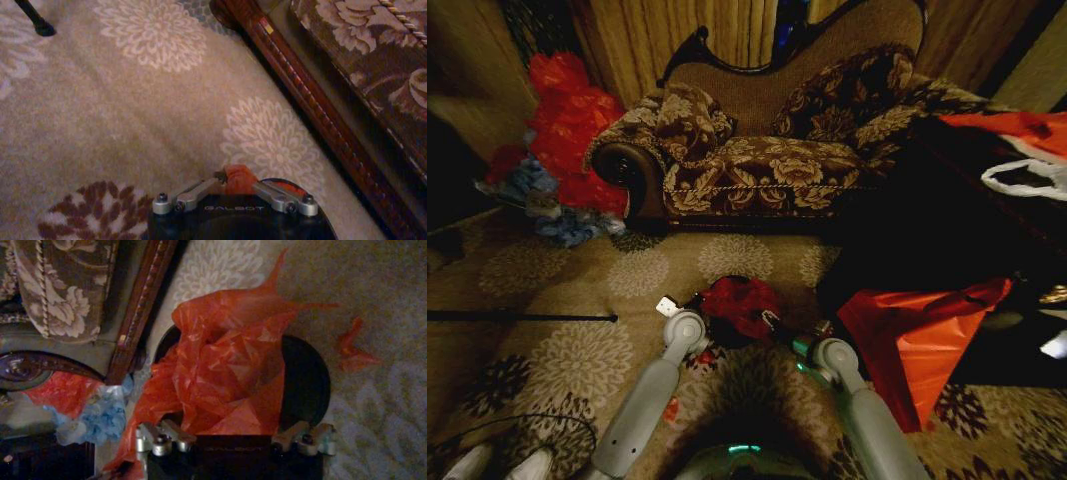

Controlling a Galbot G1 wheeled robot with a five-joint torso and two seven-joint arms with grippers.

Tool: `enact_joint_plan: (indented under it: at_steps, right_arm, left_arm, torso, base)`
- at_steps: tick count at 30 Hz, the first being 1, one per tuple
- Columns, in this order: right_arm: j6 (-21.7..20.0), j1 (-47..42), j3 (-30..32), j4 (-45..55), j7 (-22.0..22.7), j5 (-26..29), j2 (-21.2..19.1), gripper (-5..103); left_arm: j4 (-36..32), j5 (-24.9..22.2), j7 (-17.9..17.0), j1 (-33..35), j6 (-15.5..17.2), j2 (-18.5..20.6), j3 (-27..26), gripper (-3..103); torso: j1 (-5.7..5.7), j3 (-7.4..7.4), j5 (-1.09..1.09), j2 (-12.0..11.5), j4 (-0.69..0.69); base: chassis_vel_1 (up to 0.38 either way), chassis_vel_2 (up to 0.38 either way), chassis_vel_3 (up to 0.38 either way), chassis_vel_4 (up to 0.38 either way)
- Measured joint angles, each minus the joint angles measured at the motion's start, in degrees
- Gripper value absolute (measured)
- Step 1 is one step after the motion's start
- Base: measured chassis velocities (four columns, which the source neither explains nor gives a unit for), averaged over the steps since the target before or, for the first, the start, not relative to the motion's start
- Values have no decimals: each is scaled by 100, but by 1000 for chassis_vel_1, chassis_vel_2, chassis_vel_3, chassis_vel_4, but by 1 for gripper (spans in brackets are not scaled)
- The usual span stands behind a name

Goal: Place a garbage bag over the trash bin.

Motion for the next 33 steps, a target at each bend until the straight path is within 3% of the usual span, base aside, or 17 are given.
enact_joint_plan:
  at_steps: [10, 15, 22, 26, 29, 33]
  right_arm:
    - [-70, -66, -57, 119, -281, -172, -88, 59]
    - [-84, -92, -123, 141, -432, -250, -88, 51]
    - [-94, -156, -161, 164, -707, -600, -91, 28]
    - [-71, -188, -114, 243, -885, -740, -150, 20]
    - [-25, -212, -63, 297, -983, -655, -154, 12]
    - [23, -261, 103, 408, -1058, 32, -79, 2]
  left_arm:
    - [10, 44, 91, 27, -12, -35, 2, 0]
    - [13, 47, 107, 34, -13, -50, 3, 0]
    - [11, 79, 154, 44, -16, -97, 14, 0]
    - [3, 97, 207, 73, -17, -110, 13, 0]
    - [-3, 106, 236, 90, -18, -114, 12, 0]
    - [-4, 107, 266, 95, -19, -133, 12, 0]
  torso:
    - [0, 0, 0, 0, 0]
    - [0, 0, 0, 0, 0]
    - [0, 0, 1, 0, 0]
    - [0, 0, 0, 0, 0]
    - [0, 0, 0, 0, 0]
    - [0, 0, 0, 0, 0]
  base:
    - [0, 0, 0, 0]
    - [0, 0, 0, 0]
    - [0, 0, 0, 0]
    - [0, 0, 0, 0]
    - [0, 0, 0, 0]
    - [0, 0, 0, 0]
